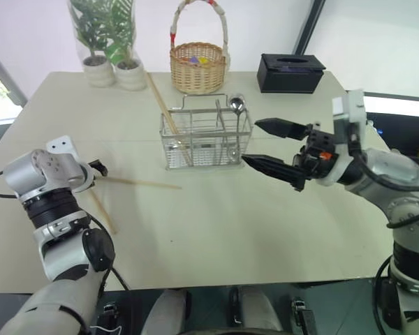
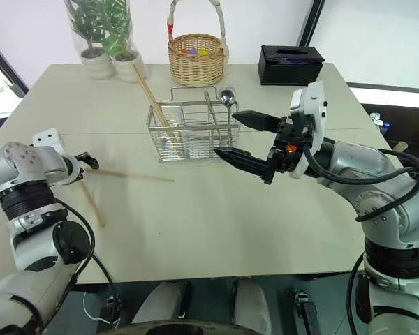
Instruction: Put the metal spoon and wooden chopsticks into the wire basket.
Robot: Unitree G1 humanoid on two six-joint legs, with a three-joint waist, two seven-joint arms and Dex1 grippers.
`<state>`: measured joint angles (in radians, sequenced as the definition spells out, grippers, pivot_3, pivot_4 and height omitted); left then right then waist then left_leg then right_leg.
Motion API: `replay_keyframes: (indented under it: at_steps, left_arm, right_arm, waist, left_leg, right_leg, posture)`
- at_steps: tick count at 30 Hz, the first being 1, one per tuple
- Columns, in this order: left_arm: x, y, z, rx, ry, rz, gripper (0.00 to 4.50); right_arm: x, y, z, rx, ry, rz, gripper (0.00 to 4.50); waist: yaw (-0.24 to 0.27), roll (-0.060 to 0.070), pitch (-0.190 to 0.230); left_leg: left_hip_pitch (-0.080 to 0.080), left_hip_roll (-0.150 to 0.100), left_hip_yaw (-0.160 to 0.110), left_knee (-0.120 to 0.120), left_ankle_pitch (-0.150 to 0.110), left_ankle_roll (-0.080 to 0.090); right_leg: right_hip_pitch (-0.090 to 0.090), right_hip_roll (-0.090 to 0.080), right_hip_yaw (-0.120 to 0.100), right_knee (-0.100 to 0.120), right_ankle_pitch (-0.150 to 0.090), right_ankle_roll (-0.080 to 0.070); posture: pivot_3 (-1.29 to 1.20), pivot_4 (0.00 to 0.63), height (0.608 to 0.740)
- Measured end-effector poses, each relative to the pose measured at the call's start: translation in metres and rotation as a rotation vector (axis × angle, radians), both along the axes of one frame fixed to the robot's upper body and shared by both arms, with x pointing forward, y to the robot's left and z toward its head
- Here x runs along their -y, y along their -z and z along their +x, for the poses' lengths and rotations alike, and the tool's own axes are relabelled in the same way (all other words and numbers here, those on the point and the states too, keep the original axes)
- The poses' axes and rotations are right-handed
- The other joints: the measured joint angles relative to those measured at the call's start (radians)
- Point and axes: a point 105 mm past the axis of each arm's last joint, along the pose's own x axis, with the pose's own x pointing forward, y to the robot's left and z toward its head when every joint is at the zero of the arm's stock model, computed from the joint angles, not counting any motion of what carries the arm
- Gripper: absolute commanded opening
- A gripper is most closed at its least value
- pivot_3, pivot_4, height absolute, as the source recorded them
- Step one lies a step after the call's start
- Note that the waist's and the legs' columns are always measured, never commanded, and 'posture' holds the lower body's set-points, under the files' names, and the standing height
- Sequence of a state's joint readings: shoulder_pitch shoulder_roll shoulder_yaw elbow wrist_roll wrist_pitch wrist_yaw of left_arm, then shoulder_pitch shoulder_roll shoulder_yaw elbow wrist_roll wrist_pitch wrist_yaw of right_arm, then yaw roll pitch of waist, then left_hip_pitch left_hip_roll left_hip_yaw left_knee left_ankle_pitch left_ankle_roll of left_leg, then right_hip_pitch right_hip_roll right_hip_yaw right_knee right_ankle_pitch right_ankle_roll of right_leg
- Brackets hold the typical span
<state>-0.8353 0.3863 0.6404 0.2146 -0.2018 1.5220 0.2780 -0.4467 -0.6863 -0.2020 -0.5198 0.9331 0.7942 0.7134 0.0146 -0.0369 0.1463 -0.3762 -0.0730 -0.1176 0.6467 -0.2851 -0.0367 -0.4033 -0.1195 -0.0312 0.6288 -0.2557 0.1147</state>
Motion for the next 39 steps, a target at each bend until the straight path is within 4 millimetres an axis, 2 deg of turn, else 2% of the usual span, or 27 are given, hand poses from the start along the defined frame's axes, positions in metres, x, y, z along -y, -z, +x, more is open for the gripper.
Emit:
replay_keyframes:
  at_steps: [11, 15, 20, 30, 31, 36, 38, 39]
  left_arm:
    - [-0.007, -0.015, -0.006, 0.001, -0.008, 0.018, 4.50]
    - [-0.019, -0.021, -0.012, 0.005, -0.038, 0.043, 4.50]
    - [-0.022, -0.008, -0.019, -0.030, -0.045, 0.040, 4.50]
    - [-0.013, 0.008, -0.017, -0.063, -0.008, 0.023, 4.50]
    - [-0.013, 0.008, -0.015, -0.064, -0.003, 0.025, 3.96]
    - [-0.012, 0.009, -0.008, -0.065, 0.009, 0.029, 1.85]
    - [-0.013, 0.009, -0.007, -0.061, 0.009, 0.028, 0.73]
    - [-0.013, 0.009, -0.007, -0.060, 0.009, 0.028, 0.42]
  right_arm:
    - [0.001, 0.003, -0.001, 0.000, 0.023, 0.016, 4.42]
    - [0.002, 0.006, 0.000, -0.008, 0.036, 0.019, 4.42]
    - [0.002, 0.007, 0.001, -0.007, 0.048, 0.023, 4.42]
    - [-0.002, 0.010, 0.003, -0.017, 0.058, 0.031, 4.42]
    - [-0.003, 0.010, 0.003, -0.016, 0.060, 0.035, 4.50]
    - [-0.002, 0.009, 0.005, -0.018, 0.085, 0.045, 4.50]
    - [-0.002, 0.009, 0.006, -0.018, 0.094, 0.046, 4.50]
    - [-0.002, 0.009, 0.006, -0.018, 0.095, 0.046, 4.50]
  waist:
    - [-0.001, 0.000, 0.000]
    - [-0.001, 0.000, 0.000]
    - [0.000, 0.000, 0.000]
    - [0.001, 0.001, 0.000]
    - [0.002, 0.002, 0.000]
    - [0.000, 0.002, -0.001]
    - [-0.001, 0.003, -0.001]
    - [-0.001, 0.003, -0.001]
  left_leg:
    - [0.000, 0.000, 0.000, 0.000, 0.000, 0.000]
    - [0.000, 0.000, 0.000, 0.000, 0.000, 0.000]
    - [0.000, 0.000, 0.000, 0.000, 0.000, 0.000]
    - [0.001, 0.000, 0.000, 0.000, 0.000, 0.000]
    - [0.001, 0.000, 0.000, 0.000, 0.000, 0.000]
    - [0.003, 0.000, 0.000, 0.001, 0.000, 0.000]
    - [0.003, 0.000, 0.000, 0.000, 0.000, 0.000]
    - [0.003, 0.000, 0.000, 0.000, 0.000, 0.000]
  right_leg:
    - [0.000, 0.000, 0.000, 0.000, 0.000, 0.000]
    - [0.000, 0.000, 0.000, 0.000, 0.000, 0.000]
    - [0.000, 0.000, 0.000, 0.000, 0.000, 0.000]
    - [0.000, 0.000, 0.000, 0.000, 0.000, 0.000]
    - [0.000, 0.000, 0.000, 0.000, 0.000, 0.000]
    - [0.002, 0.000, 0.000, 0.000, 0.000, 0.000]
    - [0.002, 0.000, 0.000, 0.000, 0.000, 0.000]
    - [0.002, 0.000, 0.000, 0.000, 0.000, 0.000]
  posture:
    - [0.00, 0.150, 0.663]
    - [0.00, 0.150, 0.663]
    - [0.00, 0.150, 0.663]
    - [0.00, 0.150, 0.663]
    - [0.00, 0.150, 0.663]
    - [0.00, 0.150, 0.663]
    - [0.00, 0.150, 0.663]
    - [0.00, 0.150, 0.663]
